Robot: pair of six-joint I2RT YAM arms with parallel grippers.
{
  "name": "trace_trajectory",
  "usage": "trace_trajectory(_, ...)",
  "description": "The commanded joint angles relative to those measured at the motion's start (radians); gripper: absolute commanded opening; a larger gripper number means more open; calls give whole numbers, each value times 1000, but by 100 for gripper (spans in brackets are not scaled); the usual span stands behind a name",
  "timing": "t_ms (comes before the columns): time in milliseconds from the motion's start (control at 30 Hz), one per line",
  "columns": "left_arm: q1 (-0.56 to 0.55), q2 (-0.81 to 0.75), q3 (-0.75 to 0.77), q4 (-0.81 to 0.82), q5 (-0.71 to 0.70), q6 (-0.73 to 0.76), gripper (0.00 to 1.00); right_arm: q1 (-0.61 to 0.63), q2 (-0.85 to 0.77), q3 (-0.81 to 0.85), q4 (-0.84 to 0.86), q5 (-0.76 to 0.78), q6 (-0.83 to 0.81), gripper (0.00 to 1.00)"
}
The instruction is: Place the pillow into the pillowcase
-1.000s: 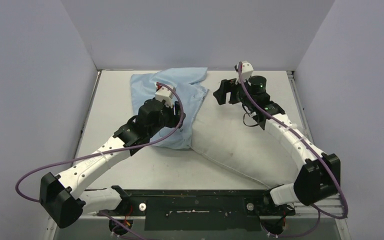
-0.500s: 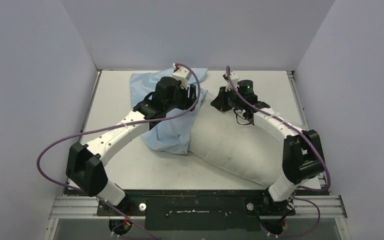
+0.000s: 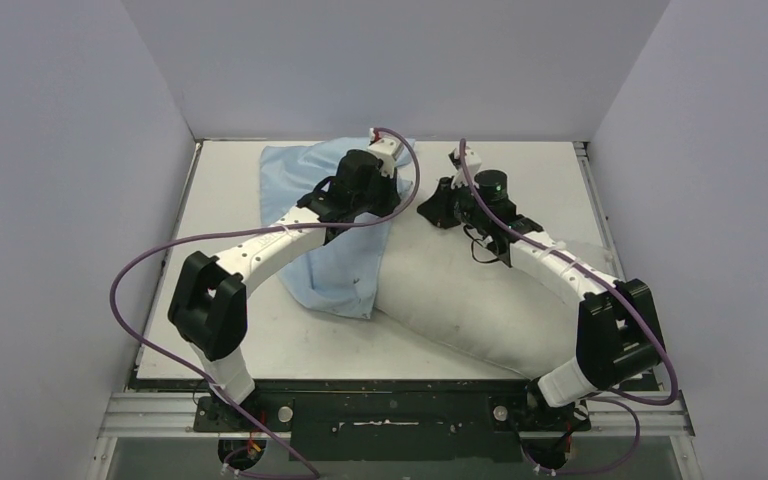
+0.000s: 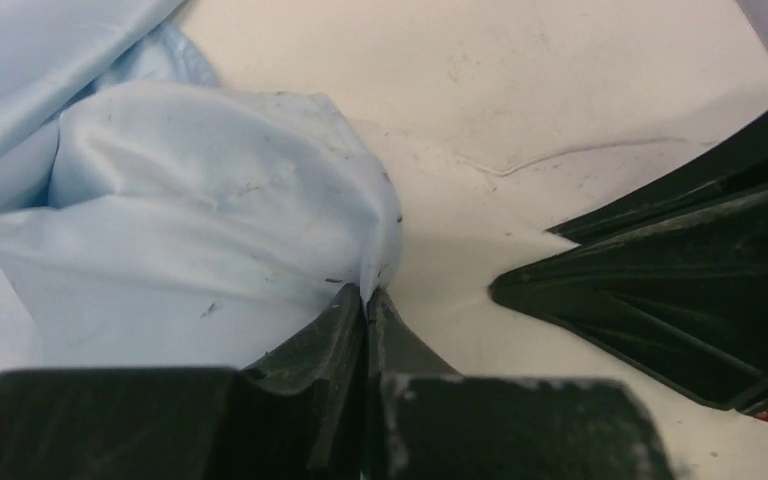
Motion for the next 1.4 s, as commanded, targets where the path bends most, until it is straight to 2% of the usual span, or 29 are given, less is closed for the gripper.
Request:
trace_trajectory(0, -12, -29, 56, 163, 101, -26, 0, 39, -37, -4, 123, -6, 48, 0)
trace_trajectory(267, -80, -87, 50, 368, 187, -172, 0, 51, -47, -79, 321, 95, 179, 0)
trace_trajectory(367, -90, -97, -30, 421, 197, -221, 0, 38, -44, -112, 410, 192, 242, 0)
trace_trajectory(533, -67, -105, -89, 401, 215, -228, 0, 17, -6, -101, 413, 295, 283, 1)
trace_trajectory(567, -63, -104, -83, 371, 222, -215, 4, 16, 2, -90, 401, 290, 271, 9)
trace_trajectory(667, -46, -114, -54, 248, 220, -148, 26, 16, -11, -61, 311, 284, 215, 34)
trace_trajectory(733, -27, -135, -48, 166, 203, -106, 36, 16, -48, -64, 258, 297, 174, 48)
trace_trajectory(867, 32, -189, -89, 51, 193, -69, 44, 18, -122, -53, 121, 279, 40, 67)
trace_trajectory(1133, 170, -351, -291, 31, 235, -76, 48, 91, -283, -25, -193, 257, -175, 79)
trace_trajectory(1367, 331, -468, -527, 165, 438, -178, 49, 325, -378, -7, -399, 423, -351, 80)
